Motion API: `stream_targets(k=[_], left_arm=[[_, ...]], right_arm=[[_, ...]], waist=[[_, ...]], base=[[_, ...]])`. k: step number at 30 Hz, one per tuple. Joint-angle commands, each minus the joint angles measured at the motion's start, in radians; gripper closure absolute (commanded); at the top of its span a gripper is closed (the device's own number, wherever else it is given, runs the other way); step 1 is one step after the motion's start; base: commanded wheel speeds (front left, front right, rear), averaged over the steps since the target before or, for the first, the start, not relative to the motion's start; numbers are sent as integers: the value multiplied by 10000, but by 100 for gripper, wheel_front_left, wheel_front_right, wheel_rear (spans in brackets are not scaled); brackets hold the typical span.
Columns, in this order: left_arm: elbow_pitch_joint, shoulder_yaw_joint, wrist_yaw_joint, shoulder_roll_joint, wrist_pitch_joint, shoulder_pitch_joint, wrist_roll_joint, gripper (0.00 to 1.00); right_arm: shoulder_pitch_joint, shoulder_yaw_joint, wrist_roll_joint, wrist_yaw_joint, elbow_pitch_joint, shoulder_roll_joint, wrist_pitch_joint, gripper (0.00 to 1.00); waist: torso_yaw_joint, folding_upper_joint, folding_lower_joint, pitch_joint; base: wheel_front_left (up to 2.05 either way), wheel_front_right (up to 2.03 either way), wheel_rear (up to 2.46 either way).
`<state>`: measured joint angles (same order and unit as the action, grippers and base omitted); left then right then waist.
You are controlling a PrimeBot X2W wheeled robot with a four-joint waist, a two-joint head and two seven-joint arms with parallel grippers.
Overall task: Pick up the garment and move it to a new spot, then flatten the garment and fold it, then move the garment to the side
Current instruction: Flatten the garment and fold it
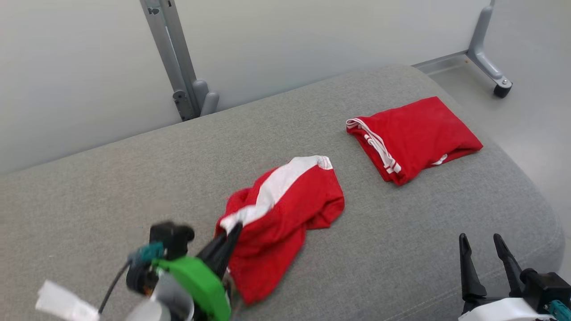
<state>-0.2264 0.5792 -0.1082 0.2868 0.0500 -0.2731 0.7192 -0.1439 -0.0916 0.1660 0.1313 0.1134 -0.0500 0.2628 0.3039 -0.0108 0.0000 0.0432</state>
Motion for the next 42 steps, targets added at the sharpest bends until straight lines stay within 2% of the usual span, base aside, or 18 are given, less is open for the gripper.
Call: stream_targets(k=[1, 4, 6, 9, 13, 19, 20, 22, 24, 31, 34, 39, 42], left_arm=[[41, 26, 142, 364, -394, 866, -144, 100], [-251, -4, 214, 402, -958, 2254, 202, 100], [-625, -89, 177, 564, -1265, 2577, 214, 100], [-1110, -133, 150, 562, -1550, 2626, 200, 100], [-1968, -294, -27, 269, -1965, 2171, 634, 100], [-2907, 57, -189, 119, -1969, 1687, 897, 100], [-2991, 145, -209, 122, -1951, 1667, 967, 94], [-3111, 286, -222, 158, -1896, 1645, 1124, 64], [-3138, 392, -230, 226, -1916, 1610, 1292, 0], [-2640, 586, -239, 531, -2245, 1833, 2027, 0], [-2283, 346, -198, 804, -2667, 2022, 1987, 0], [-1189, -490, 440, 788, -3118, 2481, 1494, 0], [-221, -1259, 917, 574, -3163, 2710, 684, 0]], right_arm=[[-155, -57, -100, -12, 24, -15, 26, 0], [-185, -157, -252, -12, 22, -19, 26, 0], [-175, -179, -346, -12, 2, -13, 26, 0], [-122, -207, -407, -12, -10, -16, 26, 0], [54, -92, -549, -12, 5, -12, 26, 0], [131, 71, -572, -12, 76, -18, 26, 0], [97, 92, -565, -12, 90, -18, 26, 0], [14, 100, -577, -12, 109, -20, 26, 0], [-77, 90, -573, -12, 104, -20, 26, 0], [-169, 103, -541, -12, 87, -18, 26, 0], [-167, 85, -573, -12, 25, -29, 26, 0], [-132, -52, -669, -12, -185, -163, 26, 0], [-88, -165, -753, -12, -391, -216, 26, 0]], waist=[[-387, 108, 0, -39], [-925, 108, 0, -73], [-1301, 108, 0, -103], [-1677, 108, 0, -107], [-2253, 108, 0, -73], [-2680, 108, 0, 0], [-2717, 108, 0, 10], [-2780, 108, 0, 20], [-2824, 108, 0, 17], [-2803, 108, 0, -4], [-2736, 108, 0, -25], [-2738, 108, 0, -115], [-2860, 108, 0, -182]], base=[[0, 0, 0], [0, 0, 0], [0, 0, 0], [0, 0, 0], [0, 0, 0], [0, 0, 0], [0, 0, 0], [0, 0, 0], [0, 0, 0], [0, 0, 0], [0, 0, 0], [0, 0, 0], [0, 0, 0]])
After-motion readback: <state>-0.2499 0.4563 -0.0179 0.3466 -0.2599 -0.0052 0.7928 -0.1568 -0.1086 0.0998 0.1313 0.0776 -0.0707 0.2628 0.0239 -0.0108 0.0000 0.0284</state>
